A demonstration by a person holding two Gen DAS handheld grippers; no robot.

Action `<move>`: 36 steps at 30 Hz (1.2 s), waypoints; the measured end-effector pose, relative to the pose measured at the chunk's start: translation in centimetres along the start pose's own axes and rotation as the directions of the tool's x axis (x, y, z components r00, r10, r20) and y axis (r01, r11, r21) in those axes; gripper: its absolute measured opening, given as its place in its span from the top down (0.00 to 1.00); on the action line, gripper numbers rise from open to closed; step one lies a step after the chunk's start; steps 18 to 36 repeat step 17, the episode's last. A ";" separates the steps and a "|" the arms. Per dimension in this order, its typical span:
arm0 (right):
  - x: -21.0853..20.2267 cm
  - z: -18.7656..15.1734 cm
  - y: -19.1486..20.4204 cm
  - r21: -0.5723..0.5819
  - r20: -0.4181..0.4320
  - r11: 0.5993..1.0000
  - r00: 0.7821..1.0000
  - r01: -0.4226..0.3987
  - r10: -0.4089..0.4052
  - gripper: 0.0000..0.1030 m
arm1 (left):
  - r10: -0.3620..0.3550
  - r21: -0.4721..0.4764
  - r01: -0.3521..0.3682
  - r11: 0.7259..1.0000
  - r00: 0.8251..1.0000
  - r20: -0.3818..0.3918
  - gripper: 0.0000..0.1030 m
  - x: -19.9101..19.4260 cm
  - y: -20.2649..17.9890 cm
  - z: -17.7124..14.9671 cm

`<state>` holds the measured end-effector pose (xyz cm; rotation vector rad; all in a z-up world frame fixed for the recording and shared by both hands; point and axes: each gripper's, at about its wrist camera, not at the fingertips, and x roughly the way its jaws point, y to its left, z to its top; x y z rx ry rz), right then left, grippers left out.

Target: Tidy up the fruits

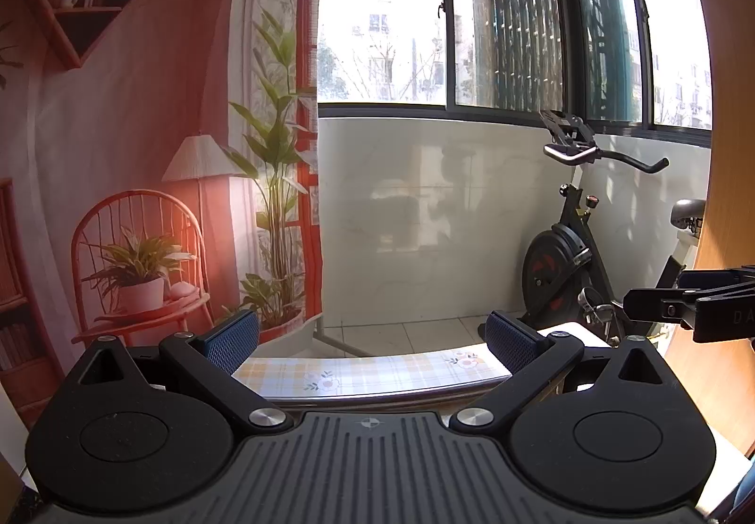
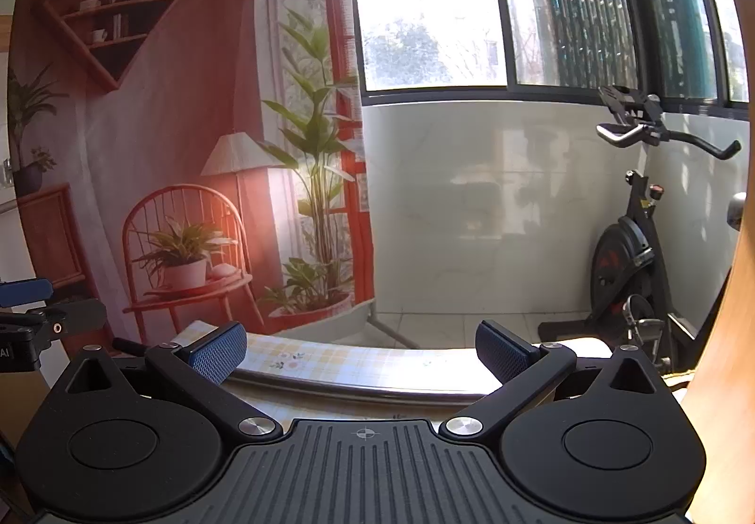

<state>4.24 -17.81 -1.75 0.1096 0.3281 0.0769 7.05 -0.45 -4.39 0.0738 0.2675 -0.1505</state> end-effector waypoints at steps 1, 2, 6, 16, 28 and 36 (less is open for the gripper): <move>0.0 0.0 0.0 0.000 0.001 1.000 1.000 0.000 0.000 0.00 | 0.000 0.000 0.000 1.000 1.000 -0.001 0.00 0.0 0.0 0.0; 0.0 -0.1 0.1 0.000 0.002 1.000 1.000 0.000 0.000 0.00 | 0.002 0.000 -0.002 1.000 1.000 -0.002 0.00 0.0 -0.1 0.0; -0.1 -0.1 0.0 0.004 0.002 1.000 1.000 0.000 0.000 0.00 | 0.025 -0.002 -0.025 1.000 1.000 -0.011 0.00 0.3 0.0 0.1; -0.2 0.0 0.0 0.003 0.000 1.000 1.000 -0.006 0.006 0.00 | 0.026 -0.022 -0.027 0.999 1.000 -0.016 0.00 0.2 0.1 0.1; -0.2 0.0 0.0 0.003 -0.001 1.000 1.000 -0.006 0.006 0.00 | 0.021 -0.020 -0.021 1.000 1.000 -0.019 0.00 0.4 0.0 0.2; -0.2 0.0 0.0 0.003 -0.001 1.000 1.000 -0.006 0.006 0.00 | 0.021 -0.020 -0.021 1.000 1.000 -0.019 0.00 0.4 0.0 0.2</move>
